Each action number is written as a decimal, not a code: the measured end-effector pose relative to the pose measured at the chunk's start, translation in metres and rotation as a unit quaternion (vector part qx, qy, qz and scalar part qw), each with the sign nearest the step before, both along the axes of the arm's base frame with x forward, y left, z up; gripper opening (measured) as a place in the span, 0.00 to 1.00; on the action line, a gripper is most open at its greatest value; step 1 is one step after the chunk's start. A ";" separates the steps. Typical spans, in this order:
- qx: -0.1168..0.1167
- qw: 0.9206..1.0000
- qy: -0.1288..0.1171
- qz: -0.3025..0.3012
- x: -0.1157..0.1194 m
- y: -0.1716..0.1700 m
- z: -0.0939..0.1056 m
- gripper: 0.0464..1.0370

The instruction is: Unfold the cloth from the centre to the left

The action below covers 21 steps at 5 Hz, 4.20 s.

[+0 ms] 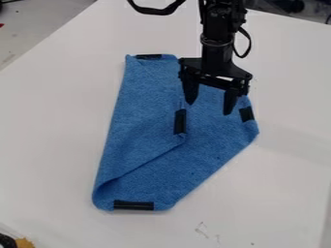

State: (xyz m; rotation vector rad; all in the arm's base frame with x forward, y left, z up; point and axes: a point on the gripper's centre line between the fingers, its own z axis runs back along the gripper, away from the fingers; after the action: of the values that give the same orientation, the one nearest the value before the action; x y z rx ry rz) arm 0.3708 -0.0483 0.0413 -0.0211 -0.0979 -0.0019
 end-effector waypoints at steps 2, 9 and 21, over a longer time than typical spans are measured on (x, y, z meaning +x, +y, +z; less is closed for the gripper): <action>0.003 1.000 0.025 0.004 -0.011 0.006 -0.024 0.96; 0.028 0.997 0.037 0.064 -0.045 0.047 -0.014 0.96; 0.065 0.989 -0.017 0.133 -0.091 0.125 0.006 0.02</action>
State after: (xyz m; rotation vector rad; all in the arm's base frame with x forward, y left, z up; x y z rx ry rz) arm 0.2799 0.0772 0.0477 0.1224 -0.1333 0.2579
